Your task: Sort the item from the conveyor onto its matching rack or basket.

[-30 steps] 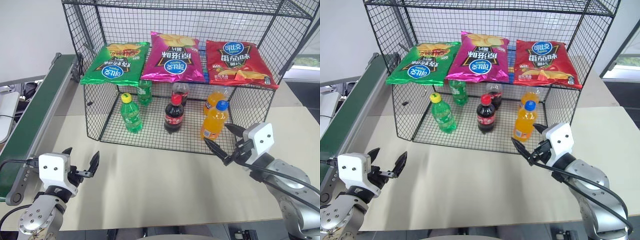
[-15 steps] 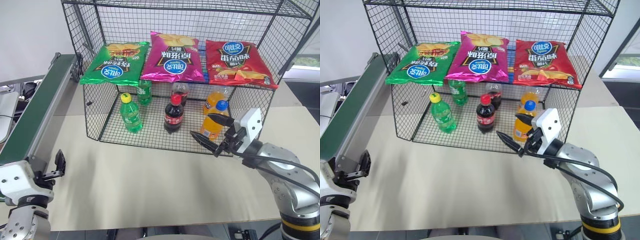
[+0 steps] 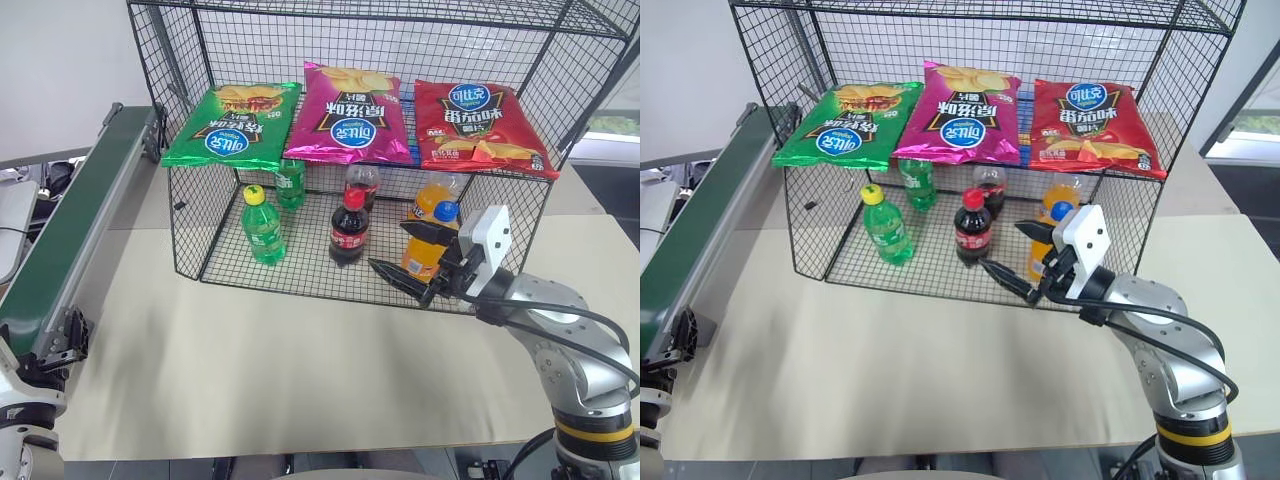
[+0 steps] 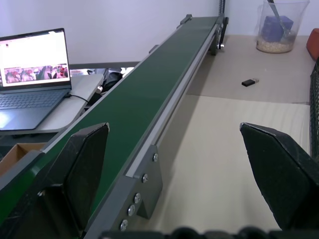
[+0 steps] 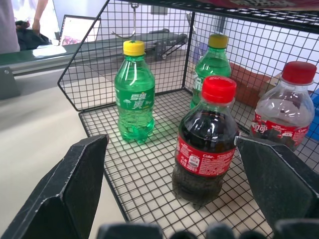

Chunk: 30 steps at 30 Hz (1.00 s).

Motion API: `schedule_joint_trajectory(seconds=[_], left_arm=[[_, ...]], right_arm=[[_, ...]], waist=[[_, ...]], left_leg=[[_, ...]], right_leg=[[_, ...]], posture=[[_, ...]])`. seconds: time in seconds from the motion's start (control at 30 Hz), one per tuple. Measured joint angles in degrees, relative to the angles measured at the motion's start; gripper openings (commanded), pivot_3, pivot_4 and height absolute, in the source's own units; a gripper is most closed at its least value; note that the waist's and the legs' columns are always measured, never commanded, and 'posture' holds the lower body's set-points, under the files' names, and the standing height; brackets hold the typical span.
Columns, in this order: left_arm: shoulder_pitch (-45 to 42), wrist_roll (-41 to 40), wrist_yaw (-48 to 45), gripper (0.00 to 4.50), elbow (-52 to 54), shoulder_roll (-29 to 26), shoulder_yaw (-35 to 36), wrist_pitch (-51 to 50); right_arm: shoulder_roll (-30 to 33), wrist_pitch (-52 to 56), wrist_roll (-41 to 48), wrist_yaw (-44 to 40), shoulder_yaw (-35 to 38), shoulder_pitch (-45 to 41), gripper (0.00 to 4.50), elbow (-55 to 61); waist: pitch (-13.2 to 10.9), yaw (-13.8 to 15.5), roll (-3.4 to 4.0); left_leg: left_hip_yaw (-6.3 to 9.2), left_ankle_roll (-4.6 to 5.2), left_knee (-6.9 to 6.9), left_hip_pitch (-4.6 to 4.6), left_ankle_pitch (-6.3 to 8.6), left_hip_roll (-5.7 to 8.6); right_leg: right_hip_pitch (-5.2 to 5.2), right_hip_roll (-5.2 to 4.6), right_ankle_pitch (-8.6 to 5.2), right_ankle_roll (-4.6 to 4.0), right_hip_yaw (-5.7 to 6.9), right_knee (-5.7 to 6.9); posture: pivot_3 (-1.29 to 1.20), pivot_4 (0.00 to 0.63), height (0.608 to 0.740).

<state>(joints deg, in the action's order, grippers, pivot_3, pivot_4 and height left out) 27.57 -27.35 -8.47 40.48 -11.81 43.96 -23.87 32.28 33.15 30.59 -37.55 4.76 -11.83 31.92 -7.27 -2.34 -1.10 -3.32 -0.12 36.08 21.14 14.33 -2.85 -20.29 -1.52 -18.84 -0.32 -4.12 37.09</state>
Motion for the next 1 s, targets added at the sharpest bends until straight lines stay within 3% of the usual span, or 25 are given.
schedule_joint_trajectory(seconds=[0.43,1.0], left_arm=[[-0.04,2.50,-0.57,4.50,-0.22,-0.66,-7.03,0.17],[5.92,0.38,-15.17,4.50,2.62,-8.25,-20.82,1.04]], right_arm=[[-0.06,-0.02,-0.01,1.70,-1.40,0.13,4.49,0.25],[0.62,-0.20,-2.71,4.64,-1.56,5.84,4.49,2.17]], waist=[[0.00,-0.05,0.00],[-0.01,-0.03,0.00]], left_leg=[[0.00,0.00,-0.01,0.01,0.00,-0.01],[0.00,0.00,-0.05,0.09,0.00,-0.02]], right_leg=[[0.00,-0.01,0.00,-0.01,-0.02,0.00],[-0.02,-0.09,0.00,-0.01,-0.05,-0.01]], posture=[[0.00,0.150,0.740],[0.00,0.150,0.740]])
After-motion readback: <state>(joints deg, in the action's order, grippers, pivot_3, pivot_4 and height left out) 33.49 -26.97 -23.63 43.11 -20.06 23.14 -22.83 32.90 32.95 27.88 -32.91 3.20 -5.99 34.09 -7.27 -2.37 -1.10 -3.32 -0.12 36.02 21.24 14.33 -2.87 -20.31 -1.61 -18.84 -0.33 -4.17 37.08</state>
